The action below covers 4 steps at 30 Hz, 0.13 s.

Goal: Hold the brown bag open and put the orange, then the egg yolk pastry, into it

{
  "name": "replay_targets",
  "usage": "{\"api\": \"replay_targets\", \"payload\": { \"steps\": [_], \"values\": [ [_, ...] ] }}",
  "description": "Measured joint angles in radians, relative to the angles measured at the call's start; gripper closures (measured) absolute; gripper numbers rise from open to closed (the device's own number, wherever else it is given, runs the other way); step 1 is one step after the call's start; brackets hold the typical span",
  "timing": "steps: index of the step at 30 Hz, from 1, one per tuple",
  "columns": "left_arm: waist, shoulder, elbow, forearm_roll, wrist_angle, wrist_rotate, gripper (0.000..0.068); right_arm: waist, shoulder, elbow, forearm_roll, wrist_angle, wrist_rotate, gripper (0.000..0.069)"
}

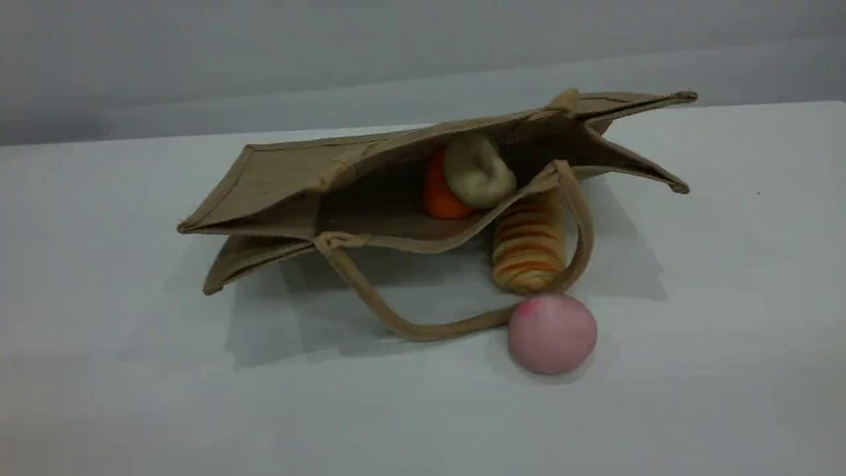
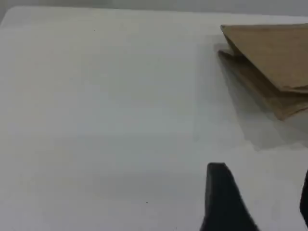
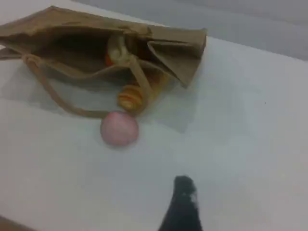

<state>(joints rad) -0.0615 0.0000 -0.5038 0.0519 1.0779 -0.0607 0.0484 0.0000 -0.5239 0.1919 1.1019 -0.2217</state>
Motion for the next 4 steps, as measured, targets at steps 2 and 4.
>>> {"api": "replay_targets", "payload": {
  "steps": [2,4],
  "values": [
    [0.000,0.000,0.000,0.000,0.000,0.000,0.0330,0.000,0.000,0.000,0.000,0.000,0.000,0.0168],
    [0.000,0.000,0.000,0.000,0.000,0.000,0.0330,0.000,0.000,0.000,0.000,0.000,0.000,0.0168]
  ]
}}
